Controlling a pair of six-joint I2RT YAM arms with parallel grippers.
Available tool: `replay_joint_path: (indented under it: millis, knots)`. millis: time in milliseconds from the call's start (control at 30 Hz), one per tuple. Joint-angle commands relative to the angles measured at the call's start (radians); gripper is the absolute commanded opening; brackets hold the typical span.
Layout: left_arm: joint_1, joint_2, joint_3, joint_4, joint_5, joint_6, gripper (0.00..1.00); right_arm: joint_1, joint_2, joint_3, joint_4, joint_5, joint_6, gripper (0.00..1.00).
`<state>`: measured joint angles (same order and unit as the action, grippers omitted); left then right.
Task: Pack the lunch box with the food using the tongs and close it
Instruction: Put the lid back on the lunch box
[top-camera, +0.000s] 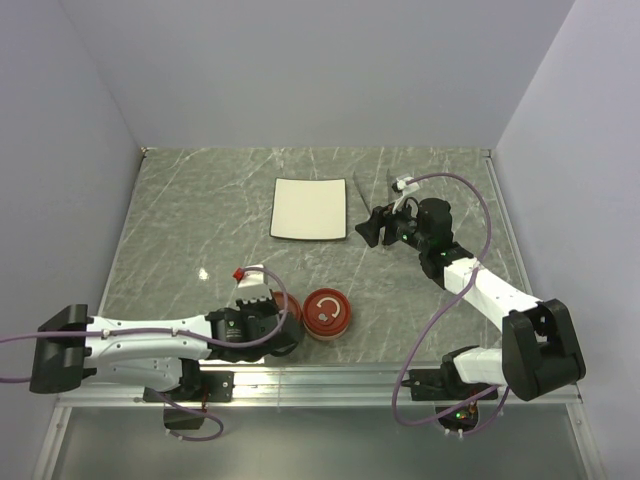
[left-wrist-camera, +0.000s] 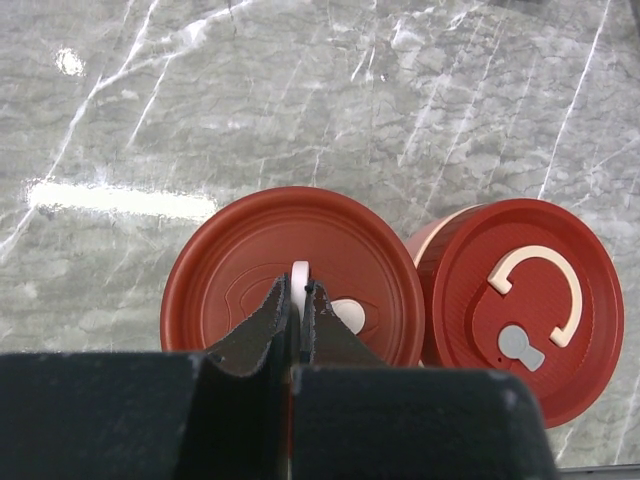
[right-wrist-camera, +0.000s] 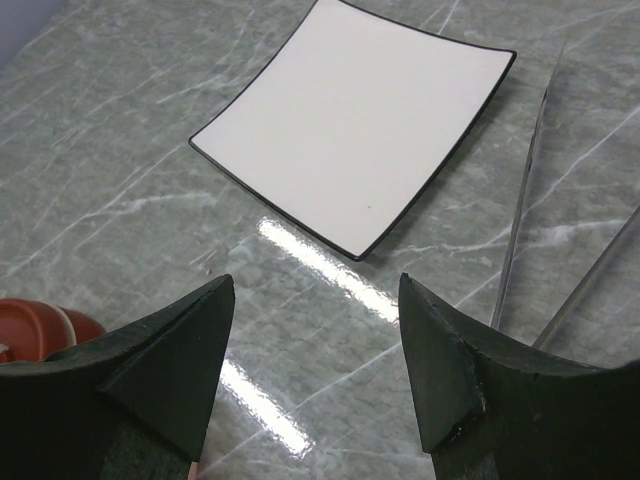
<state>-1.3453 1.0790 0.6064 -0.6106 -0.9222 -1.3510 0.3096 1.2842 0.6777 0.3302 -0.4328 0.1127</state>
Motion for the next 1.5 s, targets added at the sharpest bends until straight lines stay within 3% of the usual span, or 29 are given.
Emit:
replay_joint_path:
  millis: [0,300,367,400,467,500,600,900,1233,1333,1433,1467]
  knots:
    - [-0.002,0.045,0.026,-0.006,0.031,0.006,0.0,-0.006,0.007,-0.007,0.035,-0.015,0.001,0.73]
    - [0.008,0.065,0.038,-0.014,0.04,0.007,0.0,-0.006,0.01,-0.004,0.033,-0.017,-0.001,0.73]
    - [0.008,0.053,0.038,-0.014,0.034,0.009,0.14,-0.006,0.012,-0.004,0.03,-0.018,-0.002,0.73]
    - [0.006,0.049,0.036,-0.014,0.033,0.01,0.32,-0.006,0.01,-0.003,0.029,-0.018,-0.002,0.73]
    - [0.006,0.042,0.035,-0.003,0.029,0.018,0.44,-0.006,0.012,-0.003,0.03,-0.018,-0.002,0.73]
    - [0.008,0.039,0.032,0.0,0.028,0.021,0.56,-0.007,0.012,-0.003,0.03,-0.018,-0.002,0.73]
    - [0.006,0.042,0.032,-0.005,0.016,0.02,0.69,-0.006,0.012,-0.001,0.027,-0.017,-0.002,0.73]
    - [0.002,-0.005,0.056,-0.073,-0.067,-0.014,0.9,-0.006,0.021,0.002,0.027,-0.015,-0.005,0.73]
    - [0.002,-0.154,0.111,-0.21,-0.271,-0.011,0.96,-0.007,0.03,0.008,0.023,-0.009,-0.005,0.74]
    - [0.024,-0.195,0.112,-0.149,-0.337,0.096,0.98,-0.007,0.033,0.008,0.027,-0.003,-0.004,0.73]
    - [0.13,-0.246,0.057,0.143,-0.301,0.39,0.99,-0.006,0.03,0.005,0.03,0.006,-0.001,0.74]
    - [0.171,-0.276,0.034,0.337,-0.261,0.482,0.99,-0.006,0.032,0.003,0.03,0.009,-0.001,0.73]
